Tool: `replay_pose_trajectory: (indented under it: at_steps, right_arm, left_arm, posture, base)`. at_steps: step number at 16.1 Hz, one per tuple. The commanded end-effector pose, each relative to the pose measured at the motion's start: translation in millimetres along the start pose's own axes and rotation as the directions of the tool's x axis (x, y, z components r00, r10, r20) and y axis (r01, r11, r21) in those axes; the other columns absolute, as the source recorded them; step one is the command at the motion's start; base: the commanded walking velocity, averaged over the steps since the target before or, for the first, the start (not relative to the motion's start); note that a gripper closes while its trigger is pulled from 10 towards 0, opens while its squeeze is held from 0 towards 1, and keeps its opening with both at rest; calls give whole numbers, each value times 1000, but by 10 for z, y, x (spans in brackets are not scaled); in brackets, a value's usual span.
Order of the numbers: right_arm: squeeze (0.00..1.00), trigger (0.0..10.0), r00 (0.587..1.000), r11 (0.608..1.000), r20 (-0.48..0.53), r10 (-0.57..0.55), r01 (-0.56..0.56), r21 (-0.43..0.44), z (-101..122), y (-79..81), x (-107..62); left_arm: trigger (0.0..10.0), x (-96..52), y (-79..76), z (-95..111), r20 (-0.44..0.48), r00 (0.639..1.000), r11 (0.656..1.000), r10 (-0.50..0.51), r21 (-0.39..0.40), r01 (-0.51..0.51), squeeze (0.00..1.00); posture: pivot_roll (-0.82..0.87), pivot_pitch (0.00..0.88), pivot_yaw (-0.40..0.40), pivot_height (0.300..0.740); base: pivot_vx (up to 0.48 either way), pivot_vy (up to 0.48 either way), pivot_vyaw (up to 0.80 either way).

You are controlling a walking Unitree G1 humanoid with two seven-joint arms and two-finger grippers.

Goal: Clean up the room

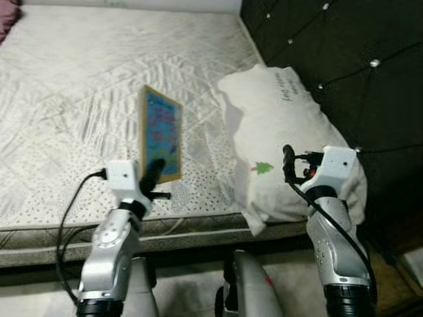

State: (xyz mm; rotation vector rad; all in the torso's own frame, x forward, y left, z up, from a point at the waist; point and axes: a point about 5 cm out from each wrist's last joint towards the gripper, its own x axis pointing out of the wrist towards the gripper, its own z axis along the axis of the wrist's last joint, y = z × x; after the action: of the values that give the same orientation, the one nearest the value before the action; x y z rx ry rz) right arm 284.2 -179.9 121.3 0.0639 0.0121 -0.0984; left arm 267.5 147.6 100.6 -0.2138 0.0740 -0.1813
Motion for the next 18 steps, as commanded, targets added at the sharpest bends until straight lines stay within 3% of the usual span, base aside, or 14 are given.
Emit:
replay_pose_trajectory:
  at_steps: [1,5,8,10,13,15,18]
  right_arm:
    - [0,10000,1000,1000,0,-8,8,-9,11,-27,-3]
    - [0,10000,1000,1000,-1,-5,5,-11,13,-29,-2]
    - [0,10000,1000,1000,-1,-6,6,-13,13,-31,-1]
    - [0,10000,1000,1000,0,-8,8,-13,17,-38,-5]
    - [0,10000,1000,1000,-7,-8,8,-17,12,-73,-66]
    - [0,10000,1000,1000,-11,-14,13,-22,11,-105,-118]
    - [0,10000,999,999,-18,-31,31,-33,9,-163,-143]
  left_arm:
    - [10000,17,-53,104,54,998,1000,-26,3,26,0]
    - [10000,19,-52,93,45,999,1000,-16,0,16,0]
    - [10000,31,-39,36,3,1000,1000,6,-17,-6,0]
    - [10000,68,-43,-50,-72,997,996,27,-81,-33,0]
    - [10000,167,-58,-114,-140,990,980,31,-190,-58,0]
    - [10000,298,-73,-63,-135,990,972,32,-229,-62,0]
    - [10000,375,-132,38,-101,995,975,-3,-223,-19,0]
  posture:
    - [-23,92,-87,627]
    - [-23,92,-89,627]
    - [-23,92,-89,627]
    - [-23,92,-89,627]
    - [-54,105,-87,622]
    - [-70,115,-86,597]
    - [-77,123,-85,587]
  base:
    - [480,0,0]
    - [380,0,0]
    - [0,0,0]
    - [0,0,0]
    - [0,0,0]
    - [0,0,0]
    - [0,0,0]
